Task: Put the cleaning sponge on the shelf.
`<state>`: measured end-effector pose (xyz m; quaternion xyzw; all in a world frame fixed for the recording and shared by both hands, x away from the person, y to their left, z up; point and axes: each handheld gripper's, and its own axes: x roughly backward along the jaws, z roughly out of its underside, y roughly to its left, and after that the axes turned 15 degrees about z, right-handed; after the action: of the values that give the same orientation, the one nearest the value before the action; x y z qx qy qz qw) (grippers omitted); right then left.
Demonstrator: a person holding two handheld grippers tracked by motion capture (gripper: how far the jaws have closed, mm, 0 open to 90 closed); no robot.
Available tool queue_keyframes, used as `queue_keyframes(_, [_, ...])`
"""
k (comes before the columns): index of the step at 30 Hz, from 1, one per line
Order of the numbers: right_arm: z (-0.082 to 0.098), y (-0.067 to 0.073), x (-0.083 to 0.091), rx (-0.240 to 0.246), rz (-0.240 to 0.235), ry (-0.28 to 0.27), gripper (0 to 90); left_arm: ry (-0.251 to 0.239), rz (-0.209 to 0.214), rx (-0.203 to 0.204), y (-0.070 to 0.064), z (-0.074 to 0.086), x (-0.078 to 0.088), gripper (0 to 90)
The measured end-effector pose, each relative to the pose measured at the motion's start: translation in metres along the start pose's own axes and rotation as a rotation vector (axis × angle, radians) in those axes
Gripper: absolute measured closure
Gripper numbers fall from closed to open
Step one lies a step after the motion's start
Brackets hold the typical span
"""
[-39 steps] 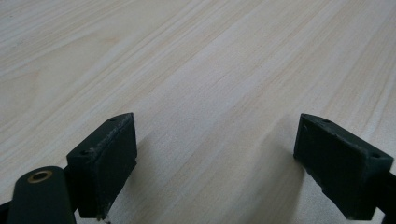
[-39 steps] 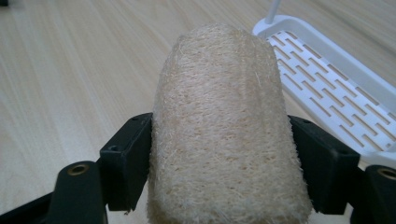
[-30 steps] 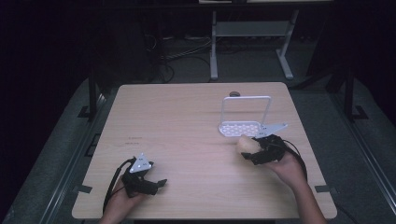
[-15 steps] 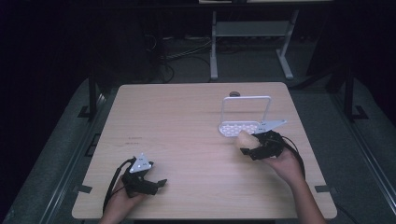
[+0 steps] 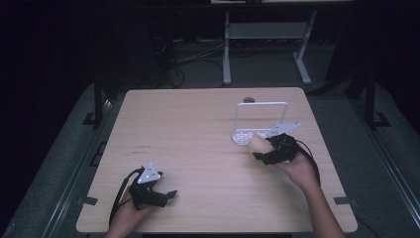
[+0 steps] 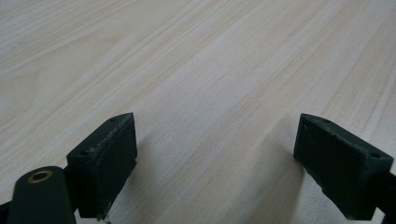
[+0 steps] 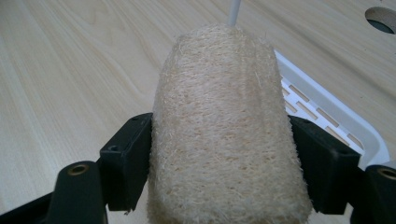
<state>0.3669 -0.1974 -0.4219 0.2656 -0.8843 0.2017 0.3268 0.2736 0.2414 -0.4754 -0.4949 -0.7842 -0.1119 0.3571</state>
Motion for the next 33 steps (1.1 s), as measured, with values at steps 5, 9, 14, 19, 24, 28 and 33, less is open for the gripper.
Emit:
queue_keyframes(5, [-0.003,-0.001,-0.004,0.004,0.005,0.003,26.6,0.0,0.0,0.0,0.0,0.0,0.0,12.7])
queue_keyframes(9, [-0.006,-0.003,-0.007,-0.001,0.01,0.002,26.6,0.0,0.0,0.0,0.0,0.0,0.0,12.7])
queue_keyframes(14, [-0.008,-0.005,-0.009,-0.006,0.014,0.003,26.6,0.002,-0.001,-0.003,0.0,0.0,0.0,12.7])
queue_keyframes(19, [-0.01,-0.006,-0.014,-0.009,0.021,0.006,26.6,0.004,0.0,-0.002,0.0,0.0,0.0,12.7])
queue_keyframes(24, [-0.012,-0.008,-0.02,-0.009,0.029,0.016,26.6,0.004,0.0,-0.002,0.0,0.0,0.0,12.7])
queue_keyframes(28, [-0.016,-0.01,-0.023,-0.014,0.034,0.016,26.6,0.004,0.0,-0.002,0.0,0.0,0.0,12.7])
queue_keyframes(33, [-0.022,-0.011,-0.028,-0.014,0.042,0.015,26.6,0.004,-0.001,-0.003,0.0,0.0,0.0,12.7])
